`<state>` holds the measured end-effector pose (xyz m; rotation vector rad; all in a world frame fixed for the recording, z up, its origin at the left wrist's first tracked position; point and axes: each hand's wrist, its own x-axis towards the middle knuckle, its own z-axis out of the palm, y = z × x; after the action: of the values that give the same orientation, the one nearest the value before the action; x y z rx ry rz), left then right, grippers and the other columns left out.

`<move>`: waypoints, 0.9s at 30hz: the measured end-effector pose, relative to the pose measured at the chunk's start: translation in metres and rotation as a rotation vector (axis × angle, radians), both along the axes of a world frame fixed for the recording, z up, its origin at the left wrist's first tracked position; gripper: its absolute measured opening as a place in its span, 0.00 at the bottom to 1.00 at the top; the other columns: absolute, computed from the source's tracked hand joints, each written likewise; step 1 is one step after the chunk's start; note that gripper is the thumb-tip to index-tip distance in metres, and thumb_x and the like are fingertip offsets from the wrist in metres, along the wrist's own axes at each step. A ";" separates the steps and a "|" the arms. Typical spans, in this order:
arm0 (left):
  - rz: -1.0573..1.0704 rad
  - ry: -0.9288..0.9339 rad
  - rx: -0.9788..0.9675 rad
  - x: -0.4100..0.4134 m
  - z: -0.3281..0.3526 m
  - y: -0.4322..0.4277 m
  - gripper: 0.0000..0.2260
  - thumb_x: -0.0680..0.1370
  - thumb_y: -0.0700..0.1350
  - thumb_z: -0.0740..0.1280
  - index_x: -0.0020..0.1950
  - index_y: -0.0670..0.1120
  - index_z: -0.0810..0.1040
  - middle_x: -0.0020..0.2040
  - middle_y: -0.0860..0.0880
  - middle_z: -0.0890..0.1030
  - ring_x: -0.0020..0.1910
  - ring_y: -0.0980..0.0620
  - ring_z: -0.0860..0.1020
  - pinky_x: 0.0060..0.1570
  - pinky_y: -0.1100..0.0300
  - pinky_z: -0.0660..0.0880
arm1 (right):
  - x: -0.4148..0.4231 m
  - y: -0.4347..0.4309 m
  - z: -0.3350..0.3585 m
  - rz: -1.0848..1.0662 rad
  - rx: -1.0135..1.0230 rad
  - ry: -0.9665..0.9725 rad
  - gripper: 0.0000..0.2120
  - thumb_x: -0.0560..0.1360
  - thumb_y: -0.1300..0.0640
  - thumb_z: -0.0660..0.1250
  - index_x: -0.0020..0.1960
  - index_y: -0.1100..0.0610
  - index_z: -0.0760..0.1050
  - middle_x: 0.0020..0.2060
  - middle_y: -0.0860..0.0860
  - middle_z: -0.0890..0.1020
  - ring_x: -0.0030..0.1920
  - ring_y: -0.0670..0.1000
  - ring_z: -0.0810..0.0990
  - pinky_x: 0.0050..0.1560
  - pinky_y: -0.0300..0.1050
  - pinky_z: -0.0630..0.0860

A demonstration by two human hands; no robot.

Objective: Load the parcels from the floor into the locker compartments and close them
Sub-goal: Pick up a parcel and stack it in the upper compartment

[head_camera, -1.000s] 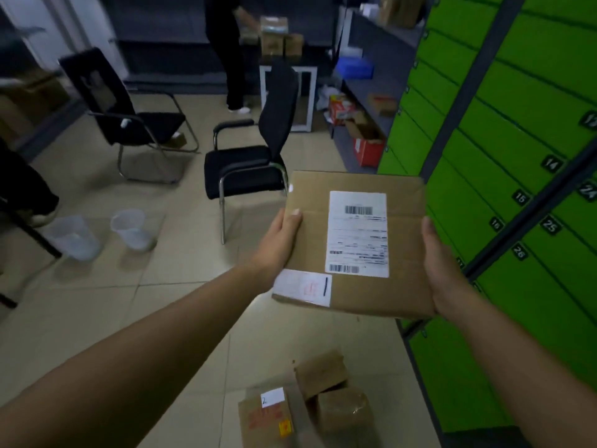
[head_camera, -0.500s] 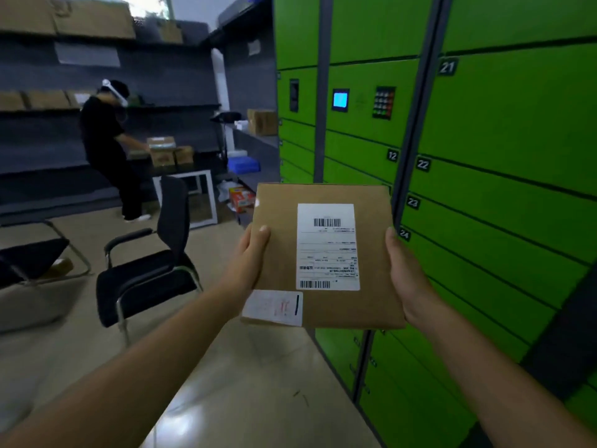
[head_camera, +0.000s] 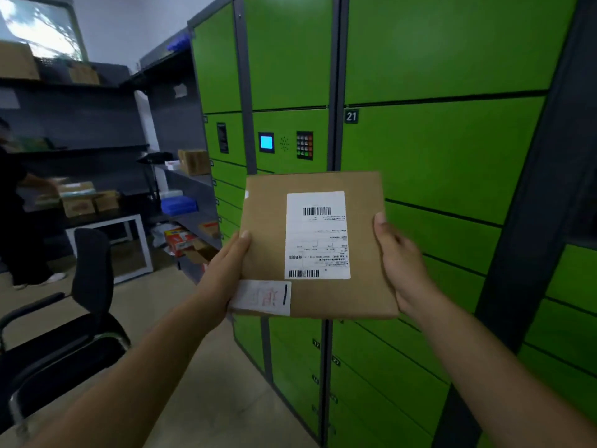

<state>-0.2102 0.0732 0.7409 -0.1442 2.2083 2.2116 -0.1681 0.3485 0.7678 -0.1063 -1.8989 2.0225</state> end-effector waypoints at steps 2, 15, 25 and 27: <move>-0.024 0.057 0.044 0.010 0.017 0.017 0.25 0.77 0.71 0.64 0.58 0.51 0.80 0.51 0.44 0.87 0.59 0.42 0.84 0.64 0.42 0.76 | 0.002 0.010 0.017 -0.063 -0.069 0.057 0.20 0.80 0.36 0.62 0.59 0.50 0.82 0.46 0.50 0.89 0.48 0.55 0.88 0.47 0.54 0.85; -0.123 0.389 0.513 0.046 0.077 0.135 0.41 0.75 0.53 0.77 0.80 0.67 0.56 0.63 0.56 0.84 0.55 0.51 0.86 0.54 0.46 0.84 | 0.015 0.017 0.034 -0.198 -0.423 0.122 0.27 0.76 0.39 0.65 0.68 0.55 0.70 0.55 0.52 0.82 0.58 0.55 0.82 0.46 0.51 0.80; -0.441 0.359 0.246 0.026 0.122 0.108 0.29 0.77 0.48 0.74 0.76 0.58 0.69 0.63 0.46 0.85 0.57 0.40 0.85 0.51 0.42 0.83 | 0.030 0.129 0.093 -0.105 0.076 0.080 0.44 0.65 0.24 0.71 0.74 0.45 0.70 0.66 0.48 0.81 0.66 0.58 0.78 0.66 0.61 0.74; -0.538 0.329 0.163 0.026 0.129 0.106 0.23 0.79 0.48 0.72 0.73 0.56 0.74 0.62 0.44 0.85 0.57 0.39 0.85 0.52 0.41 0.83 | 0.033 0.132 0.092 0.053 0.042 0.040 0.41 0.66 0.29 0.74 0.72 0.48 0.73 0.59 0.52 0.86 0.61 0.60 0.84 0.58 0.56 0.80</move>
<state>-0.1843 0.1789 0.8701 0.7687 1.8673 2.1864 -0.1355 0.4809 0.8593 -0.0044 -1.9377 2.0014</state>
